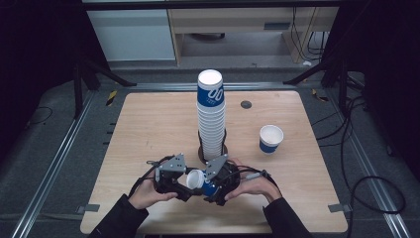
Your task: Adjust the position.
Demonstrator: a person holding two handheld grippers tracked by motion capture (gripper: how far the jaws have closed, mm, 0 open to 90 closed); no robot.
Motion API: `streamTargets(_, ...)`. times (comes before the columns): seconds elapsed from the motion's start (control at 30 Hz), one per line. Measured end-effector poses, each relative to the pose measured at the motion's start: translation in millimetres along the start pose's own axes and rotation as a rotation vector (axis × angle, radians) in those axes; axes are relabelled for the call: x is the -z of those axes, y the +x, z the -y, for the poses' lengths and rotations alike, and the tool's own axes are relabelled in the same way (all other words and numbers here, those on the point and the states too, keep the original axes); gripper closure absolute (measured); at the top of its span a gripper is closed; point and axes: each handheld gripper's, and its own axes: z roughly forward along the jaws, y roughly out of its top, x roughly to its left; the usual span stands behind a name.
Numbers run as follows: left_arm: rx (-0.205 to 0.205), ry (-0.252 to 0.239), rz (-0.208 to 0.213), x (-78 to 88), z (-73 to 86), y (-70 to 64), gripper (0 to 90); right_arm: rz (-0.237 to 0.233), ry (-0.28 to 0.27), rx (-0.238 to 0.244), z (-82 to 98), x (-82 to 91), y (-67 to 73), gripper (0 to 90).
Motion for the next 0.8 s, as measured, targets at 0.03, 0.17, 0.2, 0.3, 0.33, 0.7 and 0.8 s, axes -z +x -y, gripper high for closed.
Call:
streamTargets(0.03,0.002,-0.002,-0.001,0.9,-0.1,0.6,26.8,-0.002,-0.016,-0.016,-0.2,1.3,0.2,7.5)
streamTargets(0.17,0.022,-0.027,-0.003,7.6,0.7,5.7,26.8,0.023,-0.042,-0.024,1.8,9.7,-3.8,5.6)
streamTargets(0.2,0.027,-0.036,-0.005,9.9,0.8,7.2,26.8,0.032,-0.055,-0.041,2.7,13.2,-4.7,5.4)
streamTargets(0.3,0.040,-0.062,-0.022,16.9,1.3,11.9,26.7,0.061,-0.117,-0.074,6.7,24.5,-9.7,5.2)
streamTargets(0.33,0.045,-0.071,-0.029,19.1,1.7,13.7,26.7,0.075,-0.134,-0.083,8.3,28.1,-10.9,4.8)
streamTargets(0.7,0.085,-0.238,-0.049,38.7,3.5,24.5,26.6,0.093,-0.292,-0.199,27.1,53.3,-21.0,4.4)
streamTargets(0.8,0.091,-0.279,-0.038,41.0,2.3,24.0,26.6,0.083,-0.314,-0.210,28.2,54.1,-21.8,4.5)
